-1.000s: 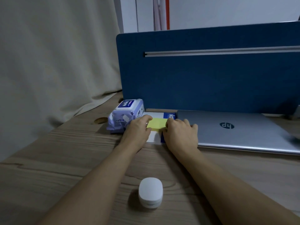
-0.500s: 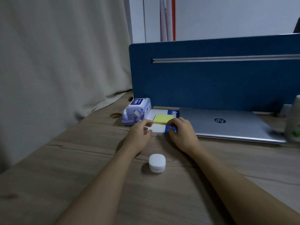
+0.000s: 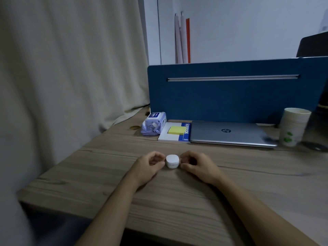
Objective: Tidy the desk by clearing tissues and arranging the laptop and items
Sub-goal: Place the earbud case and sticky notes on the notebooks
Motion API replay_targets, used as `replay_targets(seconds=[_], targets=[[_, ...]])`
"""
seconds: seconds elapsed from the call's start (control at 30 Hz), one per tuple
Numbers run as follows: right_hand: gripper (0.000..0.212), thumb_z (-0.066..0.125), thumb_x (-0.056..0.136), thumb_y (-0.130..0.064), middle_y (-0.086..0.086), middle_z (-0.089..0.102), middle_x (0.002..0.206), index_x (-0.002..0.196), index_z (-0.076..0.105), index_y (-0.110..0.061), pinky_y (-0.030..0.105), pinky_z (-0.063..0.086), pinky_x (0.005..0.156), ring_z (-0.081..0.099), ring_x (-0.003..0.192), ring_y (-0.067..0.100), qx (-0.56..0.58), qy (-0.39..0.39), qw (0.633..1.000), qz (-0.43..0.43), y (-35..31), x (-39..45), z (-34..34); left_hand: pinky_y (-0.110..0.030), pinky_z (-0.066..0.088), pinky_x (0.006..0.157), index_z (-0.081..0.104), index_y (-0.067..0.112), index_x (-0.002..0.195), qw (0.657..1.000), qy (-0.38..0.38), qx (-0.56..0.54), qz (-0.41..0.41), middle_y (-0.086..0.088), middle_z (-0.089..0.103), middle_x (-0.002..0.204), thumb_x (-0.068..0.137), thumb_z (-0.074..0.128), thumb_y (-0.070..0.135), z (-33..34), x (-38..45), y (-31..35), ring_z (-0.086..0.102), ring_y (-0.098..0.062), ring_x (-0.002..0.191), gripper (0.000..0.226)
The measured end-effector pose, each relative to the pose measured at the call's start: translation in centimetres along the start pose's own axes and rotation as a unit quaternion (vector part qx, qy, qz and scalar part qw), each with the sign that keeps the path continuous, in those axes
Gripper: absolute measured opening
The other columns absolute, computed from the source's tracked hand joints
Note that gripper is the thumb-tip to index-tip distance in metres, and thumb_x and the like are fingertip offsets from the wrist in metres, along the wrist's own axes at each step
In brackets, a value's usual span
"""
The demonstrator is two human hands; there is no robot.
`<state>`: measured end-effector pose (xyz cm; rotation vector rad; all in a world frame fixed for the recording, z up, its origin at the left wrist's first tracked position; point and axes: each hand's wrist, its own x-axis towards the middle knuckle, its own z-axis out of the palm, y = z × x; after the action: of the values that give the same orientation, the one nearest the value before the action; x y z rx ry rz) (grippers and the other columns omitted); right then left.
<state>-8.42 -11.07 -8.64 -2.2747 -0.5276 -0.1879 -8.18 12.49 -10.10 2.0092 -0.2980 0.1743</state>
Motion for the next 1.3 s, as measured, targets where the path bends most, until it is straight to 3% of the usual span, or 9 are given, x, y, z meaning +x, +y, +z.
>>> replay_targets(seconds=[0.17, 0.3, 0.43, 0.63, 0.73, 0.83, 1.0, 1.3], targets=[[0.031, 0.074, 0.082, -0.032, -0.01, 0.069, 0.097, 0.111, 0.066, -0.026, 0.01, 0.042, 0.072, 0.062, 0.087, 0.005, -0.043, 0.022, 0.999, 0.005, -0.3, -0.7, 0.7, -0.023, 0.055, 0.083, 0.07, 0.032, 0.101, 0.999, -0.005, 0.045, 0.002, 0.009, 0.075, 0.095, 0.075, 0.08, 0.029, 0.4, -0.5, 0.2, 0.07, -0.005, 0.088, 0.029], [0.032, 0.073, 0.083, -0.037, -0.003, 0.071, 0.101, 0.111, 0.066, -0.021, 0.025, 0.05, 0.079, 0.064, 0.091, 0.012, -0.06, 0.035, 0.998, 0.005, -0.1, 0.8, 1.4, -0.028, 0.057, 0.08, 0.071, 0.024, 0.101, 0.996, 0.013, 0.086, 0.022, 0.005, 0.075, 0.091, 0.078, 0.08, 0.028, 1.2, 1.0, 0.3, 0.069, -0.018, 0.084, 0.025], [0.034, 0.07, 0.086, -0.038, 0.004, 0.07, 0.107, 0.11, 0.063, -0.016, 0.037, 0.052, 0.082, 0.063, 0.094, 0.02, -0.092, 0.056, 0.994, -0.002, 0.4, 3.3, 2.0, -0.027, 0.056, 0.08, 0.069, 0.023, 0.109, 0.989, 0.026, 0.14, 0.045, 0.008, 0.073, 0.094, 0.083, 0.075, 0.031, 2.0, 3.0, 0.7, 0.068, -0.007, 0.083, 0.028], [0.037, 0.064, 0.09, -0.038, 0.007, 0.064, 0.114, 0.116, 0.059, -0.012, 0.038, 0.047, 0.084, 0.055, 0.102, 0.023, -0.149, 0.144, 0.978, -0.03, 1.9, 7.6, 2.8, -0.025, 0.054, 0.082, 0.062, 0.018, 0.128, 0.977, 0.101, 0.159, 0.103, -0.002, 0.074, 0.1, 0.091, 0.068, 0.02, 2.8, 7.1, 0.1, 0.066, -0.008, 0.083, 0.038], [0.035, 0.061, 0.09, -0.04, 0.005, 0.066, 0.113, 0.114, 0.06, -0.014, 0.041, 0.045, 0.084, 0.055, 0.103, 0.025, -0.188, 0.186, 0.964, -0.02, 2.6, 9.7, 2.9, -0.035, 0.057, 0.084, 0.062, 0.015, 0.128, 0.975, 0.112, 0.147, 0.121, -0.005, 0.074, 0.103, 0.092, 0.067, 0.019, 3.2, 9.7, -0.3, 0.07, -0.014, 0.088, 0.037], [0.032, 0.055, 0.092, -0.046, 0.001, 0.066, 0.111, 0.109, 0.059, -0.019, 0.039, 0.039, 0.081, 0.052, 0.103, 0.024, -0.226, 0.214, 0.95, 0.009, 3.6, 11.6, 3.0, -0.036, 0.056, 0.084, 0.062, 0.013, 0.128, 0.974, 0.115, 0.152, 0.126, -0.006, 0.072, 0.109, 0.092, 0.066, 0.018, 3.6, 12.2, -0.8, 0.069, -0.016, 0.09, 0.036], [0.034, 0.048, 0.094, -0.049, 0.003, 0.062, 0.113, 0.105, 0.059, -0.019, 0.042, 0.033, 0.081, 0.047, 0.106, 0.026, -0.286, 0.202, 0.935, 0.057, 4.9, 14.4, 3.0, -0.025, 0.049, 0.082, 0.063, 0.016, 0.128, 0.973, 0.103, 0.169, 0.116, -0.003, 0.072, 0.11, 0.092, 0.066, 0.019, 4.0, 15.9, -2.2, 0.063, -0.01, 0.088, 0.036], [0.041, 0.047, 0.093, -0.051, 0.004, 0.057, 0.118, 0.114, 0.06, -0.018, 0.043, 0.031, 0.081, 0.045, 0.109, 0.028, -0.298, 0.191, 0.933, 0.063, 5.7, 15.9, 3.2, -0.024, 0.044, 0.084, 0.064, 0.014, 0.125, 0.966, 0.093, 0.214, 0.108, -0.009, 0.073, 0.113, 0.089, 0.069, 0.021, 4.3, 17.9, -3.7, 0.067, -0.022, 0.107, 0.036]])
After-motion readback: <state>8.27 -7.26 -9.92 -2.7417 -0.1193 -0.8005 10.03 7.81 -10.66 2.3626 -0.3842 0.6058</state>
